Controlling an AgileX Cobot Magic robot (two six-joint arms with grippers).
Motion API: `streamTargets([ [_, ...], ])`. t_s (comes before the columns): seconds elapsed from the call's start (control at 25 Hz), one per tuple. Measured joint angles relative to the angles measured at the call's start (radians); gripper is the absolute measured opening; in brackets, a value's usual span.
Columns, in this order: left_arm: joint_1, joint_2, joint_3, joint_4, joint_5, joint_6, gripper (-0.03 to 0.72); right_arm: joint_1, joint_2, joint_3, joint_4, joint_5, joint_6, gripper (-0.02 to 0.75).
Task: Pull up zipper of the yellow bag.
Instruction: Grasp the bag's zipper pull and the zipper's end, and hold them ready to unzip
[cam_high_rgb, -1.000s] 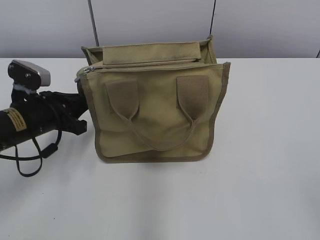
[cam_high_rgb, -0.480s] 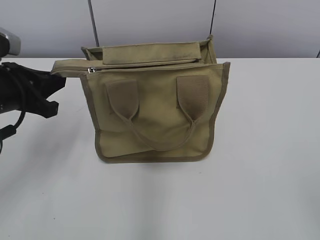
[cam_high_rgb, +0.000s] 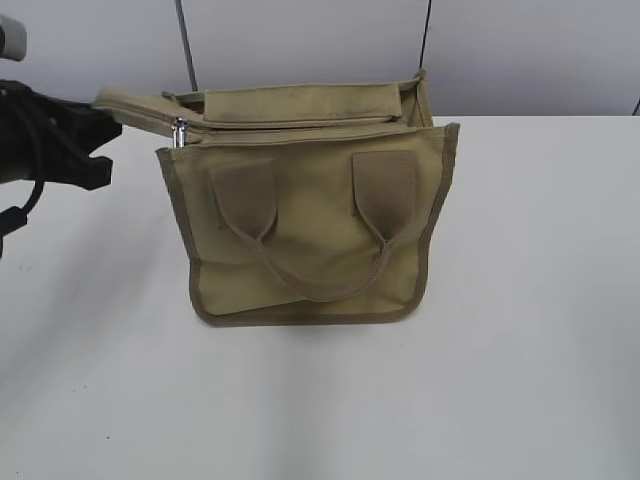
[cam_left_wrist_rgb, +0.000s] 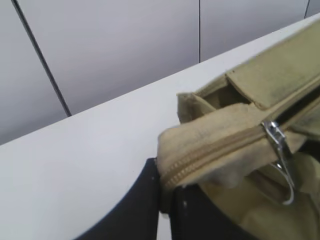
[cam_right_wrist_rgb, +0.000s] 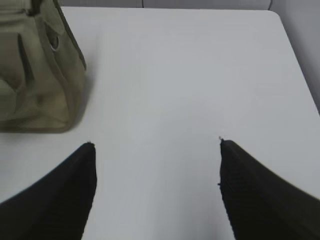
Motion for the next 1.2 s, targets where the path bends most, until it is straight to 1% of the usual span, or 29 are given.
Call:
streamTargets([
  [0.08, 0.0, 0.001, -0.024, -0.01, 0.012, 0.0, 0.024, 0.0, 0.093, -0.032, 0.048, -0.04, -0.024, 0.559],
  [0.16, 0.0, 0.009, -0.047, -0.03, 0.035, 0.0, 0.024, 0.0, 0.191, -0.064, 0.134, -0.069, -0.099, 0.559],
  [0.32, -0.001, 0.025, -0.078, -0.043, 0.074, -0.001, 0.024, 0.0, 0.388, -0.148, 0.344, -0.1, -0.258, 0.559],
  [0.44, -0.004, 0.026, -0.093, -0.044, 0.082, -0.001, 0.024, 0.012, 0.523, -0.211, 0.404, -0.107, -0.288, 0.559],
  [0.52, -0.007, 0.026, -0.099, -0.045, 0.082, -0.001, 0.024, 0.055, 0.625, -0.258, 0.411, -0.122, -0.291, 0.559],
  [0.64, -0.007, 0.026, -0.101, -0.045, 0.085, -0.002, 0.024, 0.171, 0.715, -0.321, 0.408, -0.16, -0.257, 0.559],
  [0.72, -0.008, 0.026, -0.101, -0.045, 0.087, -0.005, 0.024, 0.265, 0.787, -0.363, 0.381, -0.2, -0.189, 0.559],
  [0.76, -0.008, 0.026, -0.101, -0.045, 0.087, -0.006, 0.024, 0.32, 0.819, -0.386, 0.35, -0.22, -0.14, 0.559],
  [0.92, -0.008, 0.023, -0.101, -0.045, 0.088, -0.008, 0.024, 0.528, 0.985, -0.479, 0.15, -0.264, 0.116, 0.559],
  [1.04, -0.008, 0.016, -0.101, -0.045, 0.09, -0.008, 0.024, 0.655, 1.103, -0.557, 0.014, -0.274, 0.287, 0.559],
  [1.12, -0.008, 0.016, -0.102, -0.045, 0.09, -0.008, 0.024, 0.712, 1.179, -0.621, -0.059, -0.28, 0.406, 0.559],
  [1.2, -0.008, 0.016, -0.102, -0.045, 0.091, -0.008, 0.024, 0.755, 1.261, -0.681, -0.104, -0.283, 0.482, 0.559],
])
